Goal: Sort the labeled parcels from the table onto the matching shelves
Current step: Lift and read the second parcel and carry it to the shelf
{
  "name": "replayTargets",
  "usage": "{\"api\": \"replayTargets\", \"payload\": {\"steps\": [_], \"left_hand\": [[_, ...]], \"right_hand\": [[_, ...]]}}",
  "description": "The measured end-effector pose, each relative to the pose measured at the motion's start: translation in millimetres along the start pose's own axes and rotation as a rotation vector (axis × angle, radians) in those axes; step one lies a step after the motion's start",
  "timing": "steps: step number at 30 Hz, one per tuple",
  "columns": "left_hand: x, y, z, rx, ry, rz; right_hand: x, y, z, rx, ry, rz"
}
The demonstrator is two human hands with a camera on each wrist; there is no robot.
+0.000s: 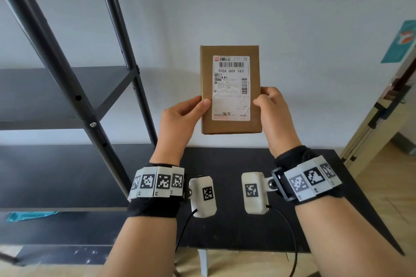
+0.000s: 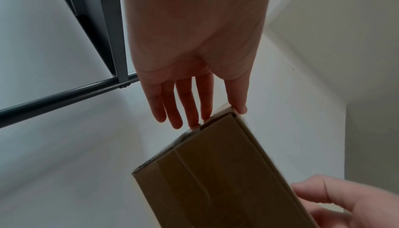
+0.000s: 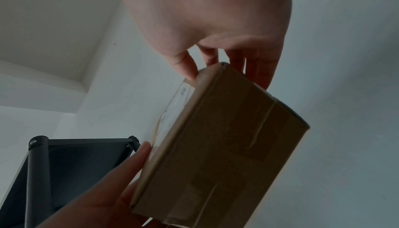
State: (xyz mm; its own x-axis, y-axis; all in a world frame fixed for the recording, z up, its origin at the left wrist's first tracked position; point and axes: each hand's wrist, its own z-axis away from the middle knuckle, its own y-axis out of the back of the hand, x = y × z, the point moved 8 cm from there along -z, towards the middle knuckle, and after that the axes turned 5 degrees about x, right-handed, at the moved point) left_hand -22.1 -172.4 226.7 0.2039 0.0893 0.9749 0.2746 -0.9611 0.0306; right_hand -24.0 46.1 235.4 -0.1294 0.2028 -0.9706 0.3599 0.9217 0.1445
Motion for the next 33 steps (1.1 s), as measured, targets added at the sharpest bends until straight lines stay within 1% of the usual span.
{"api": "replayTargets", "payload": {"steps": [11,17,20,24,27,33], "left_hand": [[-8.4,6.7,5.6,0.029,0.052,-0.122],[-28.7,20.7,14.8,0.042,0.138,-0.159],[-33.7,31.5,21.1,0.033,0.164,-0.177],[-38.7,53.1,33.4,0.03,0.183,-0.178],[-39.7,77.0,46.6,0.039,0.208,-0.182],[-41.7,140.5,84.5,-0.034,0.256,-0.239]], "right_hand": [[14.7,-11.2,4.0,-0.048,-0.091,0.034],[19.2,-30.8,20.4,-0.178,-0.083,0.063],[21.7,-38.2,31.1,-0.187,-0.119,0.015],[20.9,-51.1,48.4,-0.187,-0.149,0.012],[13.3,-63.5,67.7,-0.19,-0.144,0.014],[6.0,-96.7,128.2,-0.198,-0.159,0.027]]}}
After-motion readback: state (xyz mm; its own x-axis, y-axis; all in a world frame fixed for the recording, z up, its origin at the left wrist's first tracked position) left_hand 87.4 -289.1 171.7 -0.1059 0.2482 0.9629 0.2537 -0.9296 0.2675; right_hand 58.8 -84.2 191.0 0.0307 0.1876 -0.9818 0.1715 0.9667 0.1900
